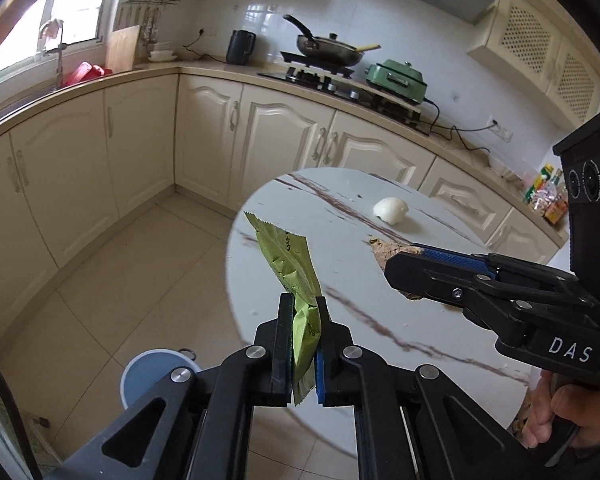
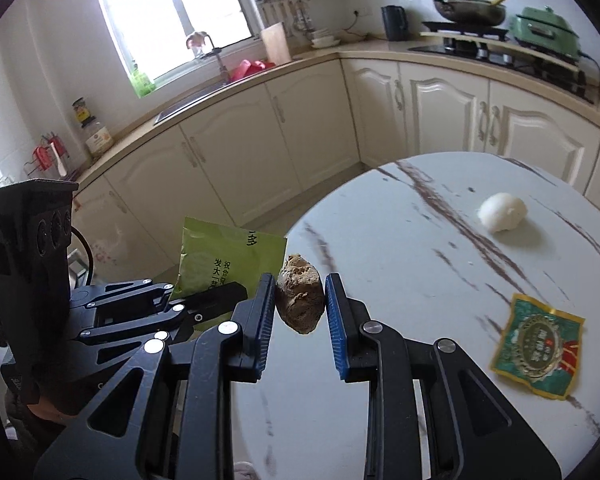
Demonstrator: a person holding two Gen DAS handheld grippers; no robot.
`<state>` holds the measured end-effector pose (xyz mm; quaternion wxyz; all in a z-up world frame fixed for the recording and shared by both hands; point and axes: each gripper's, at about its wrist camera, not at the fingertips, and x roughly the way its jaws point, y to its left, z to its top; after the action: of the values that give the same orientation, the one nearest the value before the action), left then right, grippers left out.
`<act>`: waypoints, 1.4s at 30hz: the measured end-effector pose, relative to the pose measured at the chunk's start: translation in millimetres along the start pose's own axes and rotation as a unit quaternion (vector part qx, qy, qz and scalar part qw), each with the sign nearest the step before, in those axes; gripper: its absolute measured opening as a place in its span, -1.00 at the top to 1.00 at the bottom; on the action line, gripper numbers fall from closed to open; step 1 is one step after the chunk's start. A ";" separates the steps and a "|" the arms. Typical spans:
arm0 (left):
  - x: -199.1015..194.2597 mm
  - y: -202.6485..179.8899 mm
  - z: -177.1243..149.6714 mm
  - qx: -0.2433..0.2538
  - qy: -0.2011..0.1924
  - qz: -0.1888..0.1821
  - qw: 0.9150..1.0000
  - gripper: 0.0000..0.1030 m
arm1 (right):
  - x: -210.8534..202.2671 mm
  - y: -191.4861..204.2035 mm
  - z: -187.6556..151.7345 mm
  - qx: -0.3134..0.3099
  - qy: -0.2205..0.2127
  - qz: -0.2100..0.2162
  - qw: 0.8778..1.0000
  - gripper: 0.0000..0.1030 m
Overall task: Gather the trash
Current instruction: 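Carry the green packet and brown lump over the blue bucket and open both grippers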
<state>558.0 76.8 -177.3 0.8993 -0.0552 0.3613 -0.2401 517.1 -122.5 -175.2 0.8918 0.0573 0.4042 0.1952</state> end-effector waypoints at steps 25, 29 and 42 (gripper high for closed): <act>21.5 244.6 -146.5 -0.162 0.163 0.081 0.970 0.92 | 326.4 134.8 -67.3 -0.009 0.189 0.050 0.981 0.52; 50.3 251.4 -153.6 -0.162 0.188 0.080 0.965 0.91 | 362.2 115.1 -79.4 0.010 0.204 0.036 0.978 0.51; 48.2 257.0 -142.9 -0.189 0.185 0.112 0.958 -0.28 | 362.1 78.8 -80.2 0.037 0.172 0.005 0.984 -0.13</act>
<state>592.1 290.5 -382.1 0.8106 -0.1384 0.5645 -0.0713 649.9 88.1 -461.1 0.8053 0.0583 0.5579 0.1918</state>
